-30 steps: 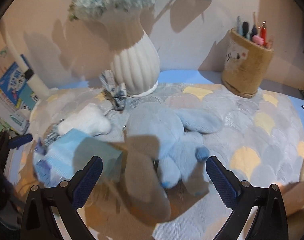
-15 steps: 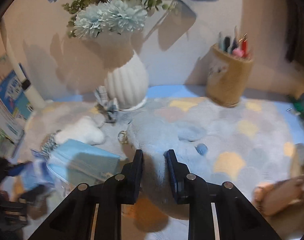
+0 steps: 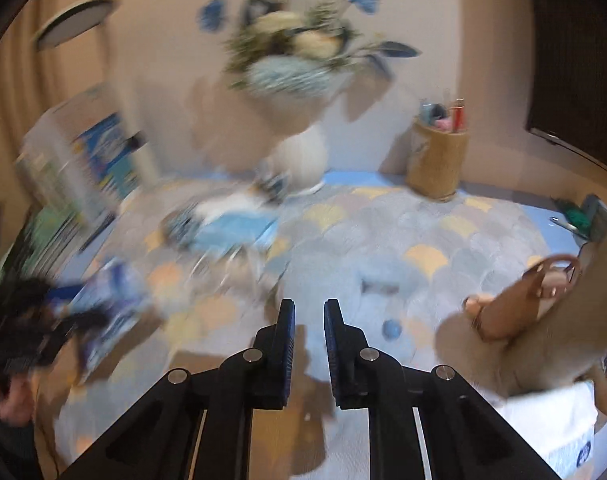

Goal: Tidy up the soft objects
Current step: 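Grasp the white-blue cleaner pouch with the left gripper and lift it, then grasp the grey plush bunny with the right gripper while the left holds the pouch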

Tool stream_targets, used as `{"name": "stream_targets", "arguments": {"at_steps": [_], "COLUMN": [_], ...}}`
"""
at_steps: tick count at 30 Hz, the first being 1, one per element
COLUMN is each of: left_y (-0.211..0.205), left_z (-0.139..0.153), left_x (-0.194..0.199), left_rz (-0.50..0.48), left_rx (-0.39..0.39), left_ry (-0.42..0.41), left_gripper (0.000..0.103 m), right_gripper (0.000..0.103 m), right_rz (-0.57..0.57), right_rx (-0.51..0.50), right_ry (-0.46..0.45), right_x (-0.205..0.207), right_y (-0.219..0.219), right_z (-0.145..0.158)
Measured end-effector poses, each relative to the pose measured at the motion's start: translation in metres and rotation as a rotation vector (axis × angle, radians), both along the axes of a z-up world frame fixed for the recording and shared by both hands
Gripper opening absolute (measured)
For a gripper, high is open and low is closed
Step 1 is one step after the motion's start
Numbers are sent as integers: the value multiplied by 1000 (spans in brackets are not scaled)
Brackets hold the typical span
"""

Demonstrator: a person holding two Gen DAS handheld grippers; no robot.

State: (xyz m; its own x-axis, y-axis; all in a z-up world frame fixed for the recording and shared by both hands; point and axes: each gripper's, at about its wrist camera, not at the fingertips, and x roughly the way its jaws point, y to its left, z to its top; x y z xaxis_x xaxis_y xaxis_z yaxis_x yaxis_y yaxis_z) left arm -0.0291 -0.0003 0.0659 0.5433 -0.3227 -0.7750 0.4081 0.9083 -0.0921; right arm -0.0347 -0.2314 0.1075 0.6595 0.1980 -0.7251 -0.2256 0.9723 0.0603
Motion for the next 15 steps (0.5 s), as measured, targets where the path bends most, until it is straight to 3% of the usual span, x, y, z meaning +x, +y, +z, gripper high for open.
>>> {"name": "stream_targets", "arguments": {"at_steps": [4,6,8,9,10,13,15], "left_y": [-3,-2,-5,-7,-9,-18,-18], "left_z": [-21,-27,-35,-37,-40,-47,-50], "left_x": [-2,-2,-1,-2,0,-1,-2], "left_rz": [8,17,22,23,16,1,-2], "left_rx": [-10,-29,-21,-8,12,91,134], "left_ry": [54,66,76,84,102,108,102], "left_gripper": [46,60,79,80,80,80,80], "right_gripper": [16,25,60,84,93,94,94], "right_rz": [50,37,24,9,-7,3,7], "right_rx": [-13,12,55,59,50,33,32], "right_ry": [104,144,150,136,115,104,148], "right_x": [-30,-35,-31,-28,-23,-1,20], "right_y": [0,-7,-15,-17,-18,-13,-9], "right_z": [-28,-35,-33,-30,-26,-24,-33]}}
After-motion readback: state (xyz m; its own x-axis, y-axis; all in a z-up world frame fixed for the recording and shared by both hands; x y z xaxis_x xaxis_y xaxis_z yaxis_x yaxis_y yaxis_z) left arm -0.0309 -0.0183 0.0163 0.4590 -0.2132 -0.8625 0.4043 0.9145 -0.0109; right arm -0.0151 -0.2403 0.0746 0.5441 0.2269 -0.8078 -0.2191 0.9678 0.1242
